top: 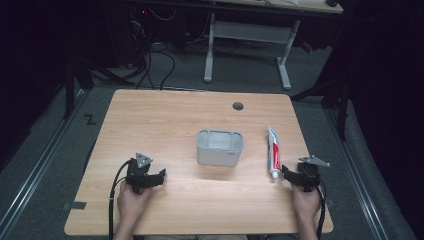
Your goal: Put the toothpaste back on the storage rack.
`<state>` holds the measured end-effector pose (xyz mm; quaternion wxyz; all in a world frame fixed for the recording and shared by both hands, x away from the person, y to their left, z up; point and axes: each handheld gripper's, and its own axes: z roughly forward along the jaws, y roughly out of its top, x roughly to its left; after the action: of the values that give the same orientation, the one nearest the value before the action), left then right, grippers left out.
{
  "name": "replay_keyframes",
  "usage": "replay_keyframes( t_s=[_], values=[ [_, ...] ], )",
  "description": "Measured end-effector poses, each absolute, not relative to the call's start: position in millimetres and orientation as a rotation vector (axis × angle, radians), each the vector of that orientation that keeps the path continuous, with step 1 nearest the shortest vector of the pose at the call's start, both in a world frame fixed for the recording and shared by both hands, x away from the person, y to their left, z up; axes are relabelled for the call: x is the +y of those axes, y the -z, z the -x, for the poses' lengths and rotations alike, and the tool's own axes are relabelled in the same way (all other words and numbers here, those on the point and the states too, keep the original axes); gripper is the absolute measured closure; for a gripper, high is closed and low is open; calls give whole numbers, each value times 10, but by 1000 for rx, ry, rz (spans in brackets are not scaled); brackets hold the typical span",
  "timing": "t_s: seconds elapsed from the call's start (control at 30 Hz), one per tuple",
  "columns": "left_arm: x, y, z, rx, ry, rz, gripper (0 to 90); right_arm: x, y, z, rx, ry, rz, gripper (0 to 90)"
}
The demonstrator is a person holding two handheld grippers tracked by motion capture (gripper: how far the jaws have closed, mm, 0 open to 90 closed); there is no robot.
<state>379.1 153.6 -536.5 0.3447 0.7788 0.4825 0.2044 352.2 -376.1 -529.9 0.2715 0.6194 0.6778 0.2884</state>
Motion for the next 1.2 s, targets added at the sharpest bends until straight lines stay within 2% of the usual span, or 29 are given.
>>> replay_keyframes(
  t_s=[0.6, 1.2],
  values=[
    [1537, 5363, -3795, 1257, -531, -2023, 218, -3745, 5299, -3527, 1810, -765, -1682, 317],
    [1540, 5365, -3791, 1256, -529, -2022, 213, -3726, 5300, -3504, 1852, -777, -1665, 261]
  ],
)
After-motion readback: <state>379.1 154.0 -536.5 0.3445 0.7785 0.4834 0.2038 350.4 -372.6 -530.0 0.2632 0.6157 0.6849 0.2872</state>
